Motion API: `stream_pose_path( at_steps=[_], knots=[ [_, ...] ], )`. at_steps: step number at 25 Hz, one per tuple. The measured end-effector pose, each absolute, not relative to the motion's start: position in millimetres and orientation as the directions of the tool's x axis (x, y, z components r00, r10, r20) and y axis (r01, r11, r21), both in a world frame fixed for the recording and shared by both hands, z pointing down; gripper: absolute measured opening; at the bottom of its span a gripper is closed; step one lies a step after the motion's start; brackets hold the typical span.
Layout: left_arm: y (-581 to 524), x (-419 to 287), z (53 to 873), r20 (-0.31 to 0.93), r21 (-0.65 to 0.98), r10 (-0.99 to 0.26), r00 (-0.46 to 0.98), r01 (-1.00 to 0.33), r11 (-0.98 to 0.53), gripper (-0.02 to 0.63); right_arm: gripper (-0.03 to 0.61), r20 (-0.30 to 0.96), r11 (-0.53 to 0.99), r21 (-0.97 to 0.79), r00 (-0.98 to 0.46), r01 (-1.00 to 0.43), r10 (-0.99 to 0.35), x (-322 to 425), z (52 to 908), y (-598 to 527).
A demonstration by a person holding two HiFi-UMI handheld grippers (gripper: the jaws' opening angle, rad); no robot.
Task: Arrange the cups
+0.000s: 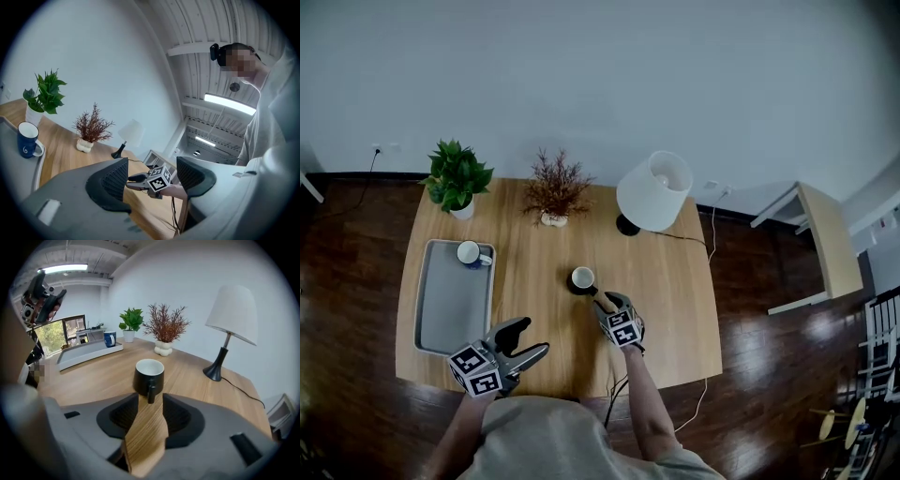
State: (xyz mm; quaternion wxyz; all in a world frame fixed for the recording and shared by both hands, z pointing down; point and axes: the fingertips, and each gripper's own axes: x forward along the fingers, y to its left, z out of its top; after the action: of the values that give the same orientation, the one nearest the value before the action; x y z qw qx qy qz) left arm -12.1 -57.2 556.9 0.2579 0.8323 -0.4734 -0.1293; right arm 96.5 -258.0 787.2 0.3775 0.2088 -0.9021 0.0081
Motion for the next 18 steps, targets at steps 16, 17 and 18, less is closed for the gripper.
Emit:
stream_pose_path(
  at_steps=[16,17,18],
  knots=[
    [-45.5,-32.2,552.6,0.006,0.557,-0.878,0.479,-0.731,-0.395,0.308,0.083,0.88,0.956,0.151,-0.407,-0.25,-0.245,51.8,805.6,-263.5],
    [-45.1,-31.8,552.9,0.004,0.558,-0.877,0.48,-0.729,-0.397,0.308,0.083,0.877,0.957,0.144,-0.415,-0.253,-0.242,51.6,804.6,-261.2],
    [-44.5,-31.6,553.3,0.002,0.559,-0.876,0.482,-0.727,-0.399,0.308,0.083,0.874,0.957,0.133,-0.424,-0.257,-0.236,51.8,804.5,-258.0]
  ],
)
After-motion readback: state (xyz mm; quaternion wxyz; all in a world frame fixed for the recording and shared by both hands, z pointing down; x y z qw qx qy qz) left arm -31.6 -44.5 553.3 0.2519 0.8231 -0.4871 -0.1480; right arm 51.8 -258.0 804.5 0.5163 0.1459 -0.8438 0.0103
